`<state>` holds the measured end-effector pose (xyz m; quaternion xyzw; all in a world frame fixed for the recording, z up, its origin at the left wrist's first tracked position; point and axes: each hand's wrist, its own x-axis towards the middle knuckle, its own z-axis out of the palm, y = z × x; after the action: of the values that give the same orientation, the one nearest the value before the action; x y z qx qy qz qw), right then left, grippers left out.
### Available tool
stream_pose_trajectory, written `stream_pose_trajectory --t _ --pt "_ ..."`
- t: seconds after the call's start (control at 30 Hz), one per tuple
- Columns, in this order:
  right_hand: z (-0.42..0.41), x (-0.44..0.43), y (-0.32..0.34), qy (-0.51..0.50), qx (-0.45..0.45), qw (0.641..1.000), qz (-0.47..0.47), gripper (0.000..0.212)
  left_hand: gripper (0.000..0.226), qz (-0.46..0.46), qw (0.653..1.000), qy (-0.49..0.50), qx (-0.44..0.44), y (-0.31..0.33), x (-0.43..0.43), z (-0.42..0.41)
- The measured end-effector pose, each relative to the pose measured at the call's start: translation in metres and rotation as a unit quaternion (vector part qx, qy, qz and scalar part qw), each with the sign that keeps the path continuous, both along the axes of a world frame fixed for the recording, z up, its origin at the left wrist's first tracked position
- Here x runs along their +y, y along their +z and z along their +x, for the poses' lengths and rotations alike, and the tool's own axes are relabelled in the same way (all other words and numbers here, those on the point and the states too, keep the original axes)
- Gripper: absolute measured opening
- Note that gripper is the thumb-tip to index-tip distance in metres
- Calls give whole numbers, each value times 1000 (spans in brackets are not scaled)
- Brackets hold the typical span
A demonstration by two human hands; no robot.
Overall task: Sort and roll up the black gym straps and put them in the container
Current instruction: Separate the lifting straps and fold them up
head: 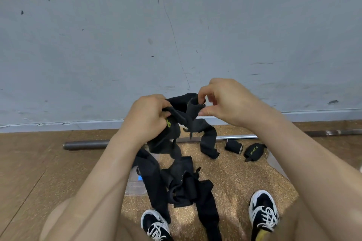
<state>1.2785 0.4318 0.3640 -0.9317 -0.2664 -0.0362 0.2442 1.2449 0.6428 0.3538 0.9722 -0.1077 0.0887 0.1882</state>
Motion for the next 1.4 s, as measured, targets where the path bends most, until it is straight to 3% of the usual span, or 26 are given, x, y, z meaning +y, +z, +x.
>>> stream_pose_trajectory --t 0.07,0.2,0.33,0.4,0.43,0.5,0.53,0.57,0.63,0.7,0.73,0.8,0.97,1.17,1.23,1.3,1.37,1.4 --pt "-5 0 2 -2 -39 997 -65 21 19 2 999 44 -30 -3 -3 2" --pt "-20 2 4 29 -13 998 -52 26 13 -10 980 200 -24 -15 1 12" --pt "-10 -10 3 15 93 993 -66 26 14 -31 973 203 104 -31 -2 17" --pt "10 -22 -6 -97 63 992 58 18 18 -120 958 166 200 -33 -4 17" --pt "20 -29 -12 -173 41 969 170 13 20 -192 941 140 242 -32 -4 14" --pt "39 -40 -28 -301 51 866 396 20 17 -337 893 94 282 -28 -3 11" --pt "45 -44 -34 -343 86 824 444 28 16 -398 871 79 276 -27 -2 10" --pt "48 -46 -38 -362 142 812 435 35 17 -446 853 66 263 -26 -1 11" --pt "39 -43 -39 -299 306 830 358 61 20 -500 831 46 240 -26 -4 10" --pt "23 -33 -33 -132 482 812 302 90 21 -503 832 32 233 -29 -10 11" --pt "16 -26 -32 -47 529 799 283 95 21 -498 835 27 232 -30 -14 10" --pt "7 -14 -34 53 544 786 289 89 18 -510 830 27 225 -33 -22 10" --pt "2 4 -48 23 524 708 473 60 26 -618 746 26 247 -28 -27 12" --pt "-2 8 -53 76 555 638 528 52 28 -664 695 25 274 -25 -28 10" --pt "-3 8 -52 68 530 665 521 46 31 -687 668 27 286 -25 -29 10" --pt "-4 13 -53 41 466 737 488 27 36 -712 636 33 295 -26 -31 10" --pt "-5 18 -56 12 391 796 463 12 38 -717 632 21 293 -24 -33 10" --pt "-5 20 -57 1 358 817 452 14 41 -703 650 19 288 -24 -34 10"
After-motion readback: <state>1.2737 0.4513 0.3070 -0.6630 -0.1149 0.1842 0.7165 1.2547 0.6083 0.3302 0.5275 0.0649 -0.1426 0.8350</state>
